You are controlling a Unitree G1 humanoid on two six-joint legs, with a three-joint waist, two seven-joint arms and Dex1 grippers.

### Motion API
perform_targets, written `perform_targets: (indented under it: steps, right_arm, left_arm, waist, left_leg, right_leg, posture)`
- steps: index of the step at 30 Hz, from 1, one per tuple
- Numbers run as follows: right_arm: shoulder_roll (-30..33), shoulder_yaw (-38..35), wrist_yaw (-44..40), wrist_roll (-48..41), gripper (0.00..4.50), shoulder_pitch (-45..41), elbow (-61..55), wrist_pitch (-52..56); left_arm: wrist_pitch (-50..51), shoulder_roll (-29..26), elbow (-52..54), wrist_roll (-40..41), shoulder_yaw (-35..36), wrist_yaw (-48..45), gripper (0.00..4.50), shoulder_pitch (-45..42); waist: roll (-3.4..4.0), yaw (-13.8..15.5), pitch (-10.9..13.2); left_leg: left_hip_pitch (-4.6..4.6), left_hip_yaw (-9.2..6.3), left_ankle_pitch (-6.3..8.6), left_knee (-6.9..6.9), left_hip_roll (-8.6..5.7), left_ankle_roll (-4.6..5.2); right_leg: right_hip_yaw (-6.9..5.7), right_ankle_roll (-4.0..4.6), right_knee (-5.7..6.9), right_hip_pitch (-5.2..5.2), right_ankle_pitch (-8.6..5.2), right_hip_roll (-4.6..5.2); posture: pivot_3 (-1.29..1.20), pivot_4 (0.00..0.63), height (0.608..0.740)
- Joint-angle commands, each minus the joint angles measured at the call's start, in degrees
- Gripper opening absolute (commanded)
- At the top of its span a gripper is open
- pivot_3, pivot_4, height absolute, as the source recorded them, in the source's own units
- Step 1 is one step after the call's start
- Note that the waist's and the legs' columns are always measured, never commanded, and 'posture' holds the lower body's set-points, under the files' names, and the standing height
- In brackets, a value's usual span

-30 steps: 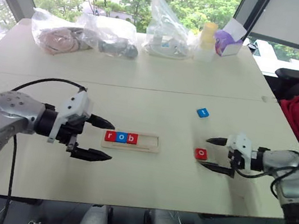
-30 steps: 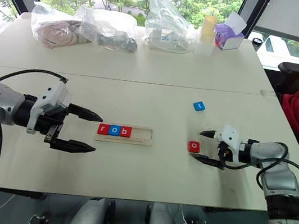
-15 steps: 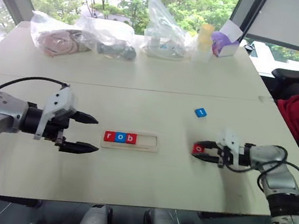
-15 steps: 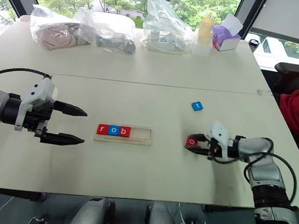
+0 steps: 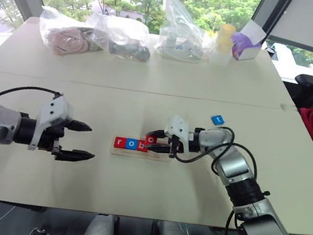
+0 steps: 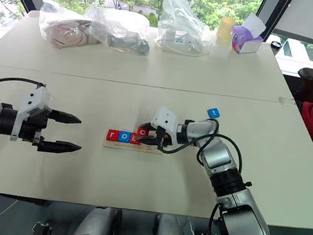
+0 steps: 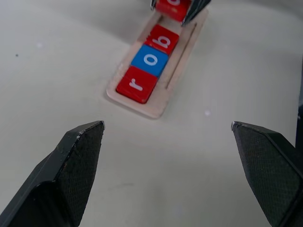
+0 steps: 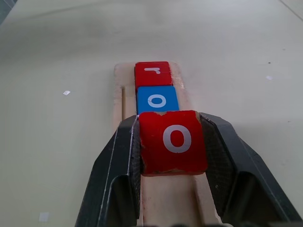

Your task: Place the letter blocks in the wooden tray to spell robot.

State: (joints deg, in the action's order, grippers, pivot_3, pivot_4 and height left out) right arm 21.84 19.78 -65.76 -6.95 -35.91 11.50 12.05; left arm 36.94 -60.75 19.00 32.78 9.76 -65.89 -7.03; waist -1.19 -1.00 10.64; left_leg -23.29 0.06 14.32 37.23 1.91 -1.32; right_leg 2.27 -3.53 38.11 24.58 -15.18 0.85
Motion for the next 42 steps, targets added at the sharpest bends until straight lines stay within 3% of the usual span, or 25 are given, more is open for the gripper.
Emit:
perform_targets:
  steps: [1,24,25,26,29,30,42]
  right_arm:
    - [0.1,0.6,-0.8,0.3,1.23,0.1,-0.6,-1.4]
    - [0.7,0.9,-0.2,2.6,1.23,0.1,4.6,-4.9]
    - [0.6,0.8,0.1,2.8,2.27,0.0,4.8,-5.0]
    - [0.4,0.8,0.3,2.8,2.56,0.0,4.8,-4.9]
    - [-0.2,0.4,0.9,3.0,4.15,-0.1,4.9,-4.8]
    - [-0.4,0.2,1.3,3.0,4.46,-0.1,4.9,-4.7]
    - [1.7,-2.8,4.3,2.4,4.46,3.9,-0.8,-3.1]
  left_arm:
    - [0.6,0.2,3.0,1.5,3.0,1.3,4.50,0.2]
    - [2.1,0.5,4.6,3.6,1.8,1.8,4.50,-0.7]
    - [2.1,0.5,4.5,3.4,1.7,1.9,4.50,-0.6]
    - [2.0,0.5,4.5,3.3,1.6,1.9,4.50,-0.6]
    - [1.9,0.6,4.4,3.1,1.4,1.9,4.50,-0.7]
    - [1.9,0.6,4.3,3.1,1.4,1.9,4.50,-0.7]
    - [1.2,1.5,3.2,1.9,-0.5,2.3,4.50,-2.0]
  waist:
    - [-0.01,0.0,0.0]
    - [-0.01,-0.2,0.0]
    - [-0.01,-0.2,0.0]
    - [-0.01,-0.2,0.0]
    - [0.00,-0.2,0.0]
    - [-0.01,-0.2,0.0]
    - [-0.01,-0.1,0.0]
  left_leg:
    - [0.01,0.01,0.00,0.00,-0.01,0.00]
    - [0.05,-0.01,0.00,-0.02,0.02,0.00]
    - [0.05,0.00,0.00,-0.02,0.02,0.00]
    - [0.05,-0.01,0.00,-0.02,0.02,0.00]
    - [0.05,-0.01,0.00,-0.02,0.02,0.00]
    - [0.05,-0.01,0.00,-0.02,0.02,0.00]
    - [0.05,-0.01,0.00,-0.02,0.01,0.00]
  right_leg:
    - [0.00,0.00,0.00,-0.01,0.00,-0.01]
    - [0.00,0.00,0.03,-0.01,0.02,-0.12]
    - [0.00,0.00,0.03,-0.01,0.02,-0.12]
    - [0.00,0.00,0.03,-0.01,0.02,-0.12]
    - [0.00,0.00,0.03,-0.01,0.02,-0.12]
    - [0.00,0.00,0.03,-0.01,0.02,-0.12]
    - [0.00,-0.01,0.02,-0.01,0.02,-0.11]
  posture:
    - [0.00,0.150,0.740]
    - [0.00,0.150,0.740]
    - [0.00,0.150,0.740]
    - [0.00,0.150,0.740]
    - [0.00,0.150,0.740]
    - [0.00,0.150,0.740]
    - [0.00,0.150,0.740]
